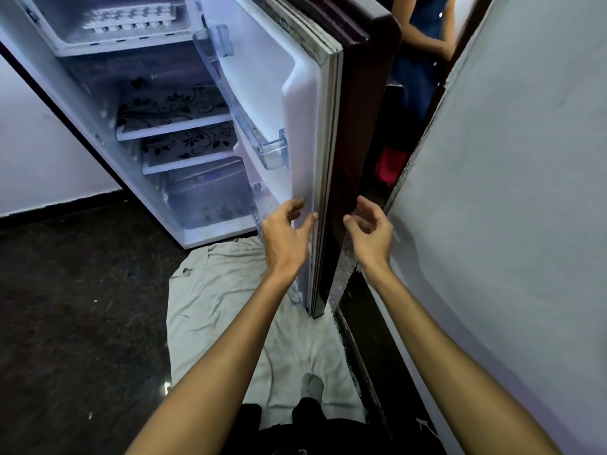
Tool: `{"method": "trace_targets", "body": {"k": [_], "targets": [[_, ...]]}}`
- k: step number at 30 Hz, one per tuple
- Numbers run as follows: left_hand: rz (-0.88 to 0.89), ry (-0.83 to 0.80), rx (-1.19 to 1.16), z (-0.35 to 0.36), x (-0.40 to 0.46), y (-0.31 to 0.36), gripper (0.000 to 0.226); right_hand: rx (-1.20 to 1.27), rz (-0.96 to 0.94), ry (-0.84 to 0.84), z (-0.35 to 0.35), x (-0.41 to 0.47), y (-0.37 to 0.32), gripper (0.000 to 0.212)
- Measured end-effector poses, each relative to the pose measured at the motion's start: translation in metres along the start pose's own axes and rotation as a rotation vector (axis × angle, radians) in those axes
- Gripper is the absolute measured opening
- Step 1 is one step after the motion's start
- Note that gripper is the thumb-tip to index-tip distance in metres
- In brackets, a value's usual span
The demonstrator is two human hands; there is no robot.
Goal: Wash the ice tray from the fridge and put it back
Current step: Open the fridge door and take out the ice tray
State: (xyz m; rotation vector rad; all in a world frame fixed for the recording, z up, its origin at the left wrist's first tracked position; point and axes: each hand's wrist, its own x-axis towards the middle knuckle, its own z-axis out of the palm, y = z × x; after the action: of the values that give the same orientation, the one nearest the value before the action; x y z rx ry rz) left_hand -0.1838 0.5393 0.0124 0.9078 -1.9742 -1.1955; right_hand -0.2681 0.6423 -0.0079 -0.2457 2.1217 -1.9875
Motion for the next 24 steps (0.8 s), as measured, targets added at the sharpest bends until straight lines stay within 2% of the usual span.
{"method": "trace_targets", "body": {"k": [3,10,18,24], "targets": [[-0.067,0.029,0.013,-0.017,-0.003,-0.019,0.032,0.036,0.126,0.007,0.01,-0.016,0.014,0.037],[-0.243,0.115,0.117,-0.084,0.008,-0.079,0.026,-0.036,0.318,-0.169,0.086,-0.05,0.036,0.032],[-0.369,0.2,0.143,-0.177,0.072,-0.139,0.016,-0.057,0.285,-0.281,0.22,-0.036,0.013,0.029],[-0.299,0.264,0.117,-0.237,0.162,-0.168,0.009,-0.017,0.206,-0.299,0.325,0.008,-0.015,0.029]]}}
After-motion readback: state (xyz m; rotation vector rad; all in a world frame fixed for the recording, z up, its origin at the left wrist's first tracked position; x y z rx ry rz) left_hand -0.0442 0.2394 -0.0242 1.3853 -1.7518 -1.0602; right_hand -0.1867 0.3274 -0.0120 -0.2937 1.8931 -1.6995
